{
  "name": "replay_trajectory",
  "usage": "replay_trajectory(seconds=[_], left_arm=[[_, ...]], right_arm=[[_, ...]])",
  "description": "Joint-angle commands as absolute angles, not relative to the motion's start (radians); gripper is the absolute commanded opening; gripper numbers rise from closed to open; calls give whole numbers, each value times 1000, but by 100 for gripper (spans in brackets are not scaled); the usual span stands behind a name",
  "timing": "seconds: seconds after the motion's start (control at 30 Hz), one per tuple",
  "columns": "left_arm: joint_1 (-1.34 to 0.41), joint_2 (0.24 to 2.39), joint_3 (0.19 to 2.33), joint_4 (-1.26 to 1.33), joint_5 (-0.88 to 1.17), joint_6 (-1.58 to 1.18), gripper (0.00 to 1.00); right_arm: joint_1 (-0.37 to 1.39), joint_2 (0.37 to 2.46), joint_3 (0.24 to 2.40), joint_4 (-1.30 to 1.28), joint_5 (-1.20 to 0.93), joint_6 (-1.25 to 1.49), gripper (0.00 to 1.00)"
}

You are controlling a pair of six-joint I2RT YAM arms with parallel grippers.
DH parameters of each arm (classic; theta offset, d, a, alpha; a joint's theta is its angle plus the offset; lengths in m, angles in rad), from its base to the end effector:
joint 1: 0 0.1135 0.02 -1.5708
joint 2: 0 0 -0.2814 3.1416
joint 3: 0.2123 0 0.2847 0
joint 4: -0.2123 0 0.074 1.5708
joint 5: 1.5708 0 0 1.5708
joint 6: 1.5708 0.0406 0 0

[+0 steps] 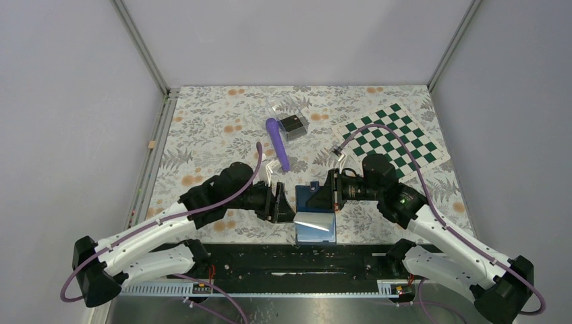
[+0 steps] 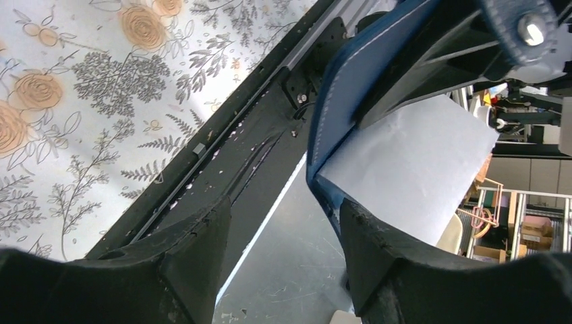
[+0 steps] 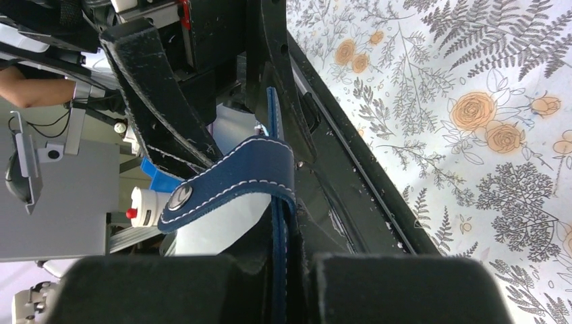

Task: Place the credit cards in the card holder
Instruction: Open the card holder.

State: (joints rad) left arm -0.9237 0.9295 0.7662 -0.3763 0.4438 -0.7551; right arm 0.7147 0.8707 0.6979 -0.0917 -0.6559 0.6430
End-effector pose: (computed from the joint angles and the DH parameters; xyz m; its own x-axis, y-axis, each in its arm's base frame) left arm 0.1253 -0.1948 0.2961 -0.8716 0.1268 -0.4735 0.4741 0.4634 -0.7486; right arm 0.1542 0.1666 0.3122 -0.7360 -0.0095 -0.6769 -0.6531 0.2730 0.7063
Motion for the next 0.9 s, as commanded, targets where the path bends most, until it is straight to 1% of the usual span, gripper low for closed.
replay_trajectory(seconds=[0.0, 0.27, 0.53, 0.87], left_arm=[[-932, 923, 806, -238, 503, -776, 60], [-931, 909, 816, -256, 485, -762, 62], [-925, 872, 877, -421, 422, -679, 65], [-868, 835, 879, -448, 479, -660, 65]], right_arm=[[712, 884, 718, -30, -705, 660, 0], [712, 895, 715, -11, -743, 674, 0], [712, 893, 720, -10, -739, 682, 0], [712, 886, 713, -11, -758, 679, 0]])
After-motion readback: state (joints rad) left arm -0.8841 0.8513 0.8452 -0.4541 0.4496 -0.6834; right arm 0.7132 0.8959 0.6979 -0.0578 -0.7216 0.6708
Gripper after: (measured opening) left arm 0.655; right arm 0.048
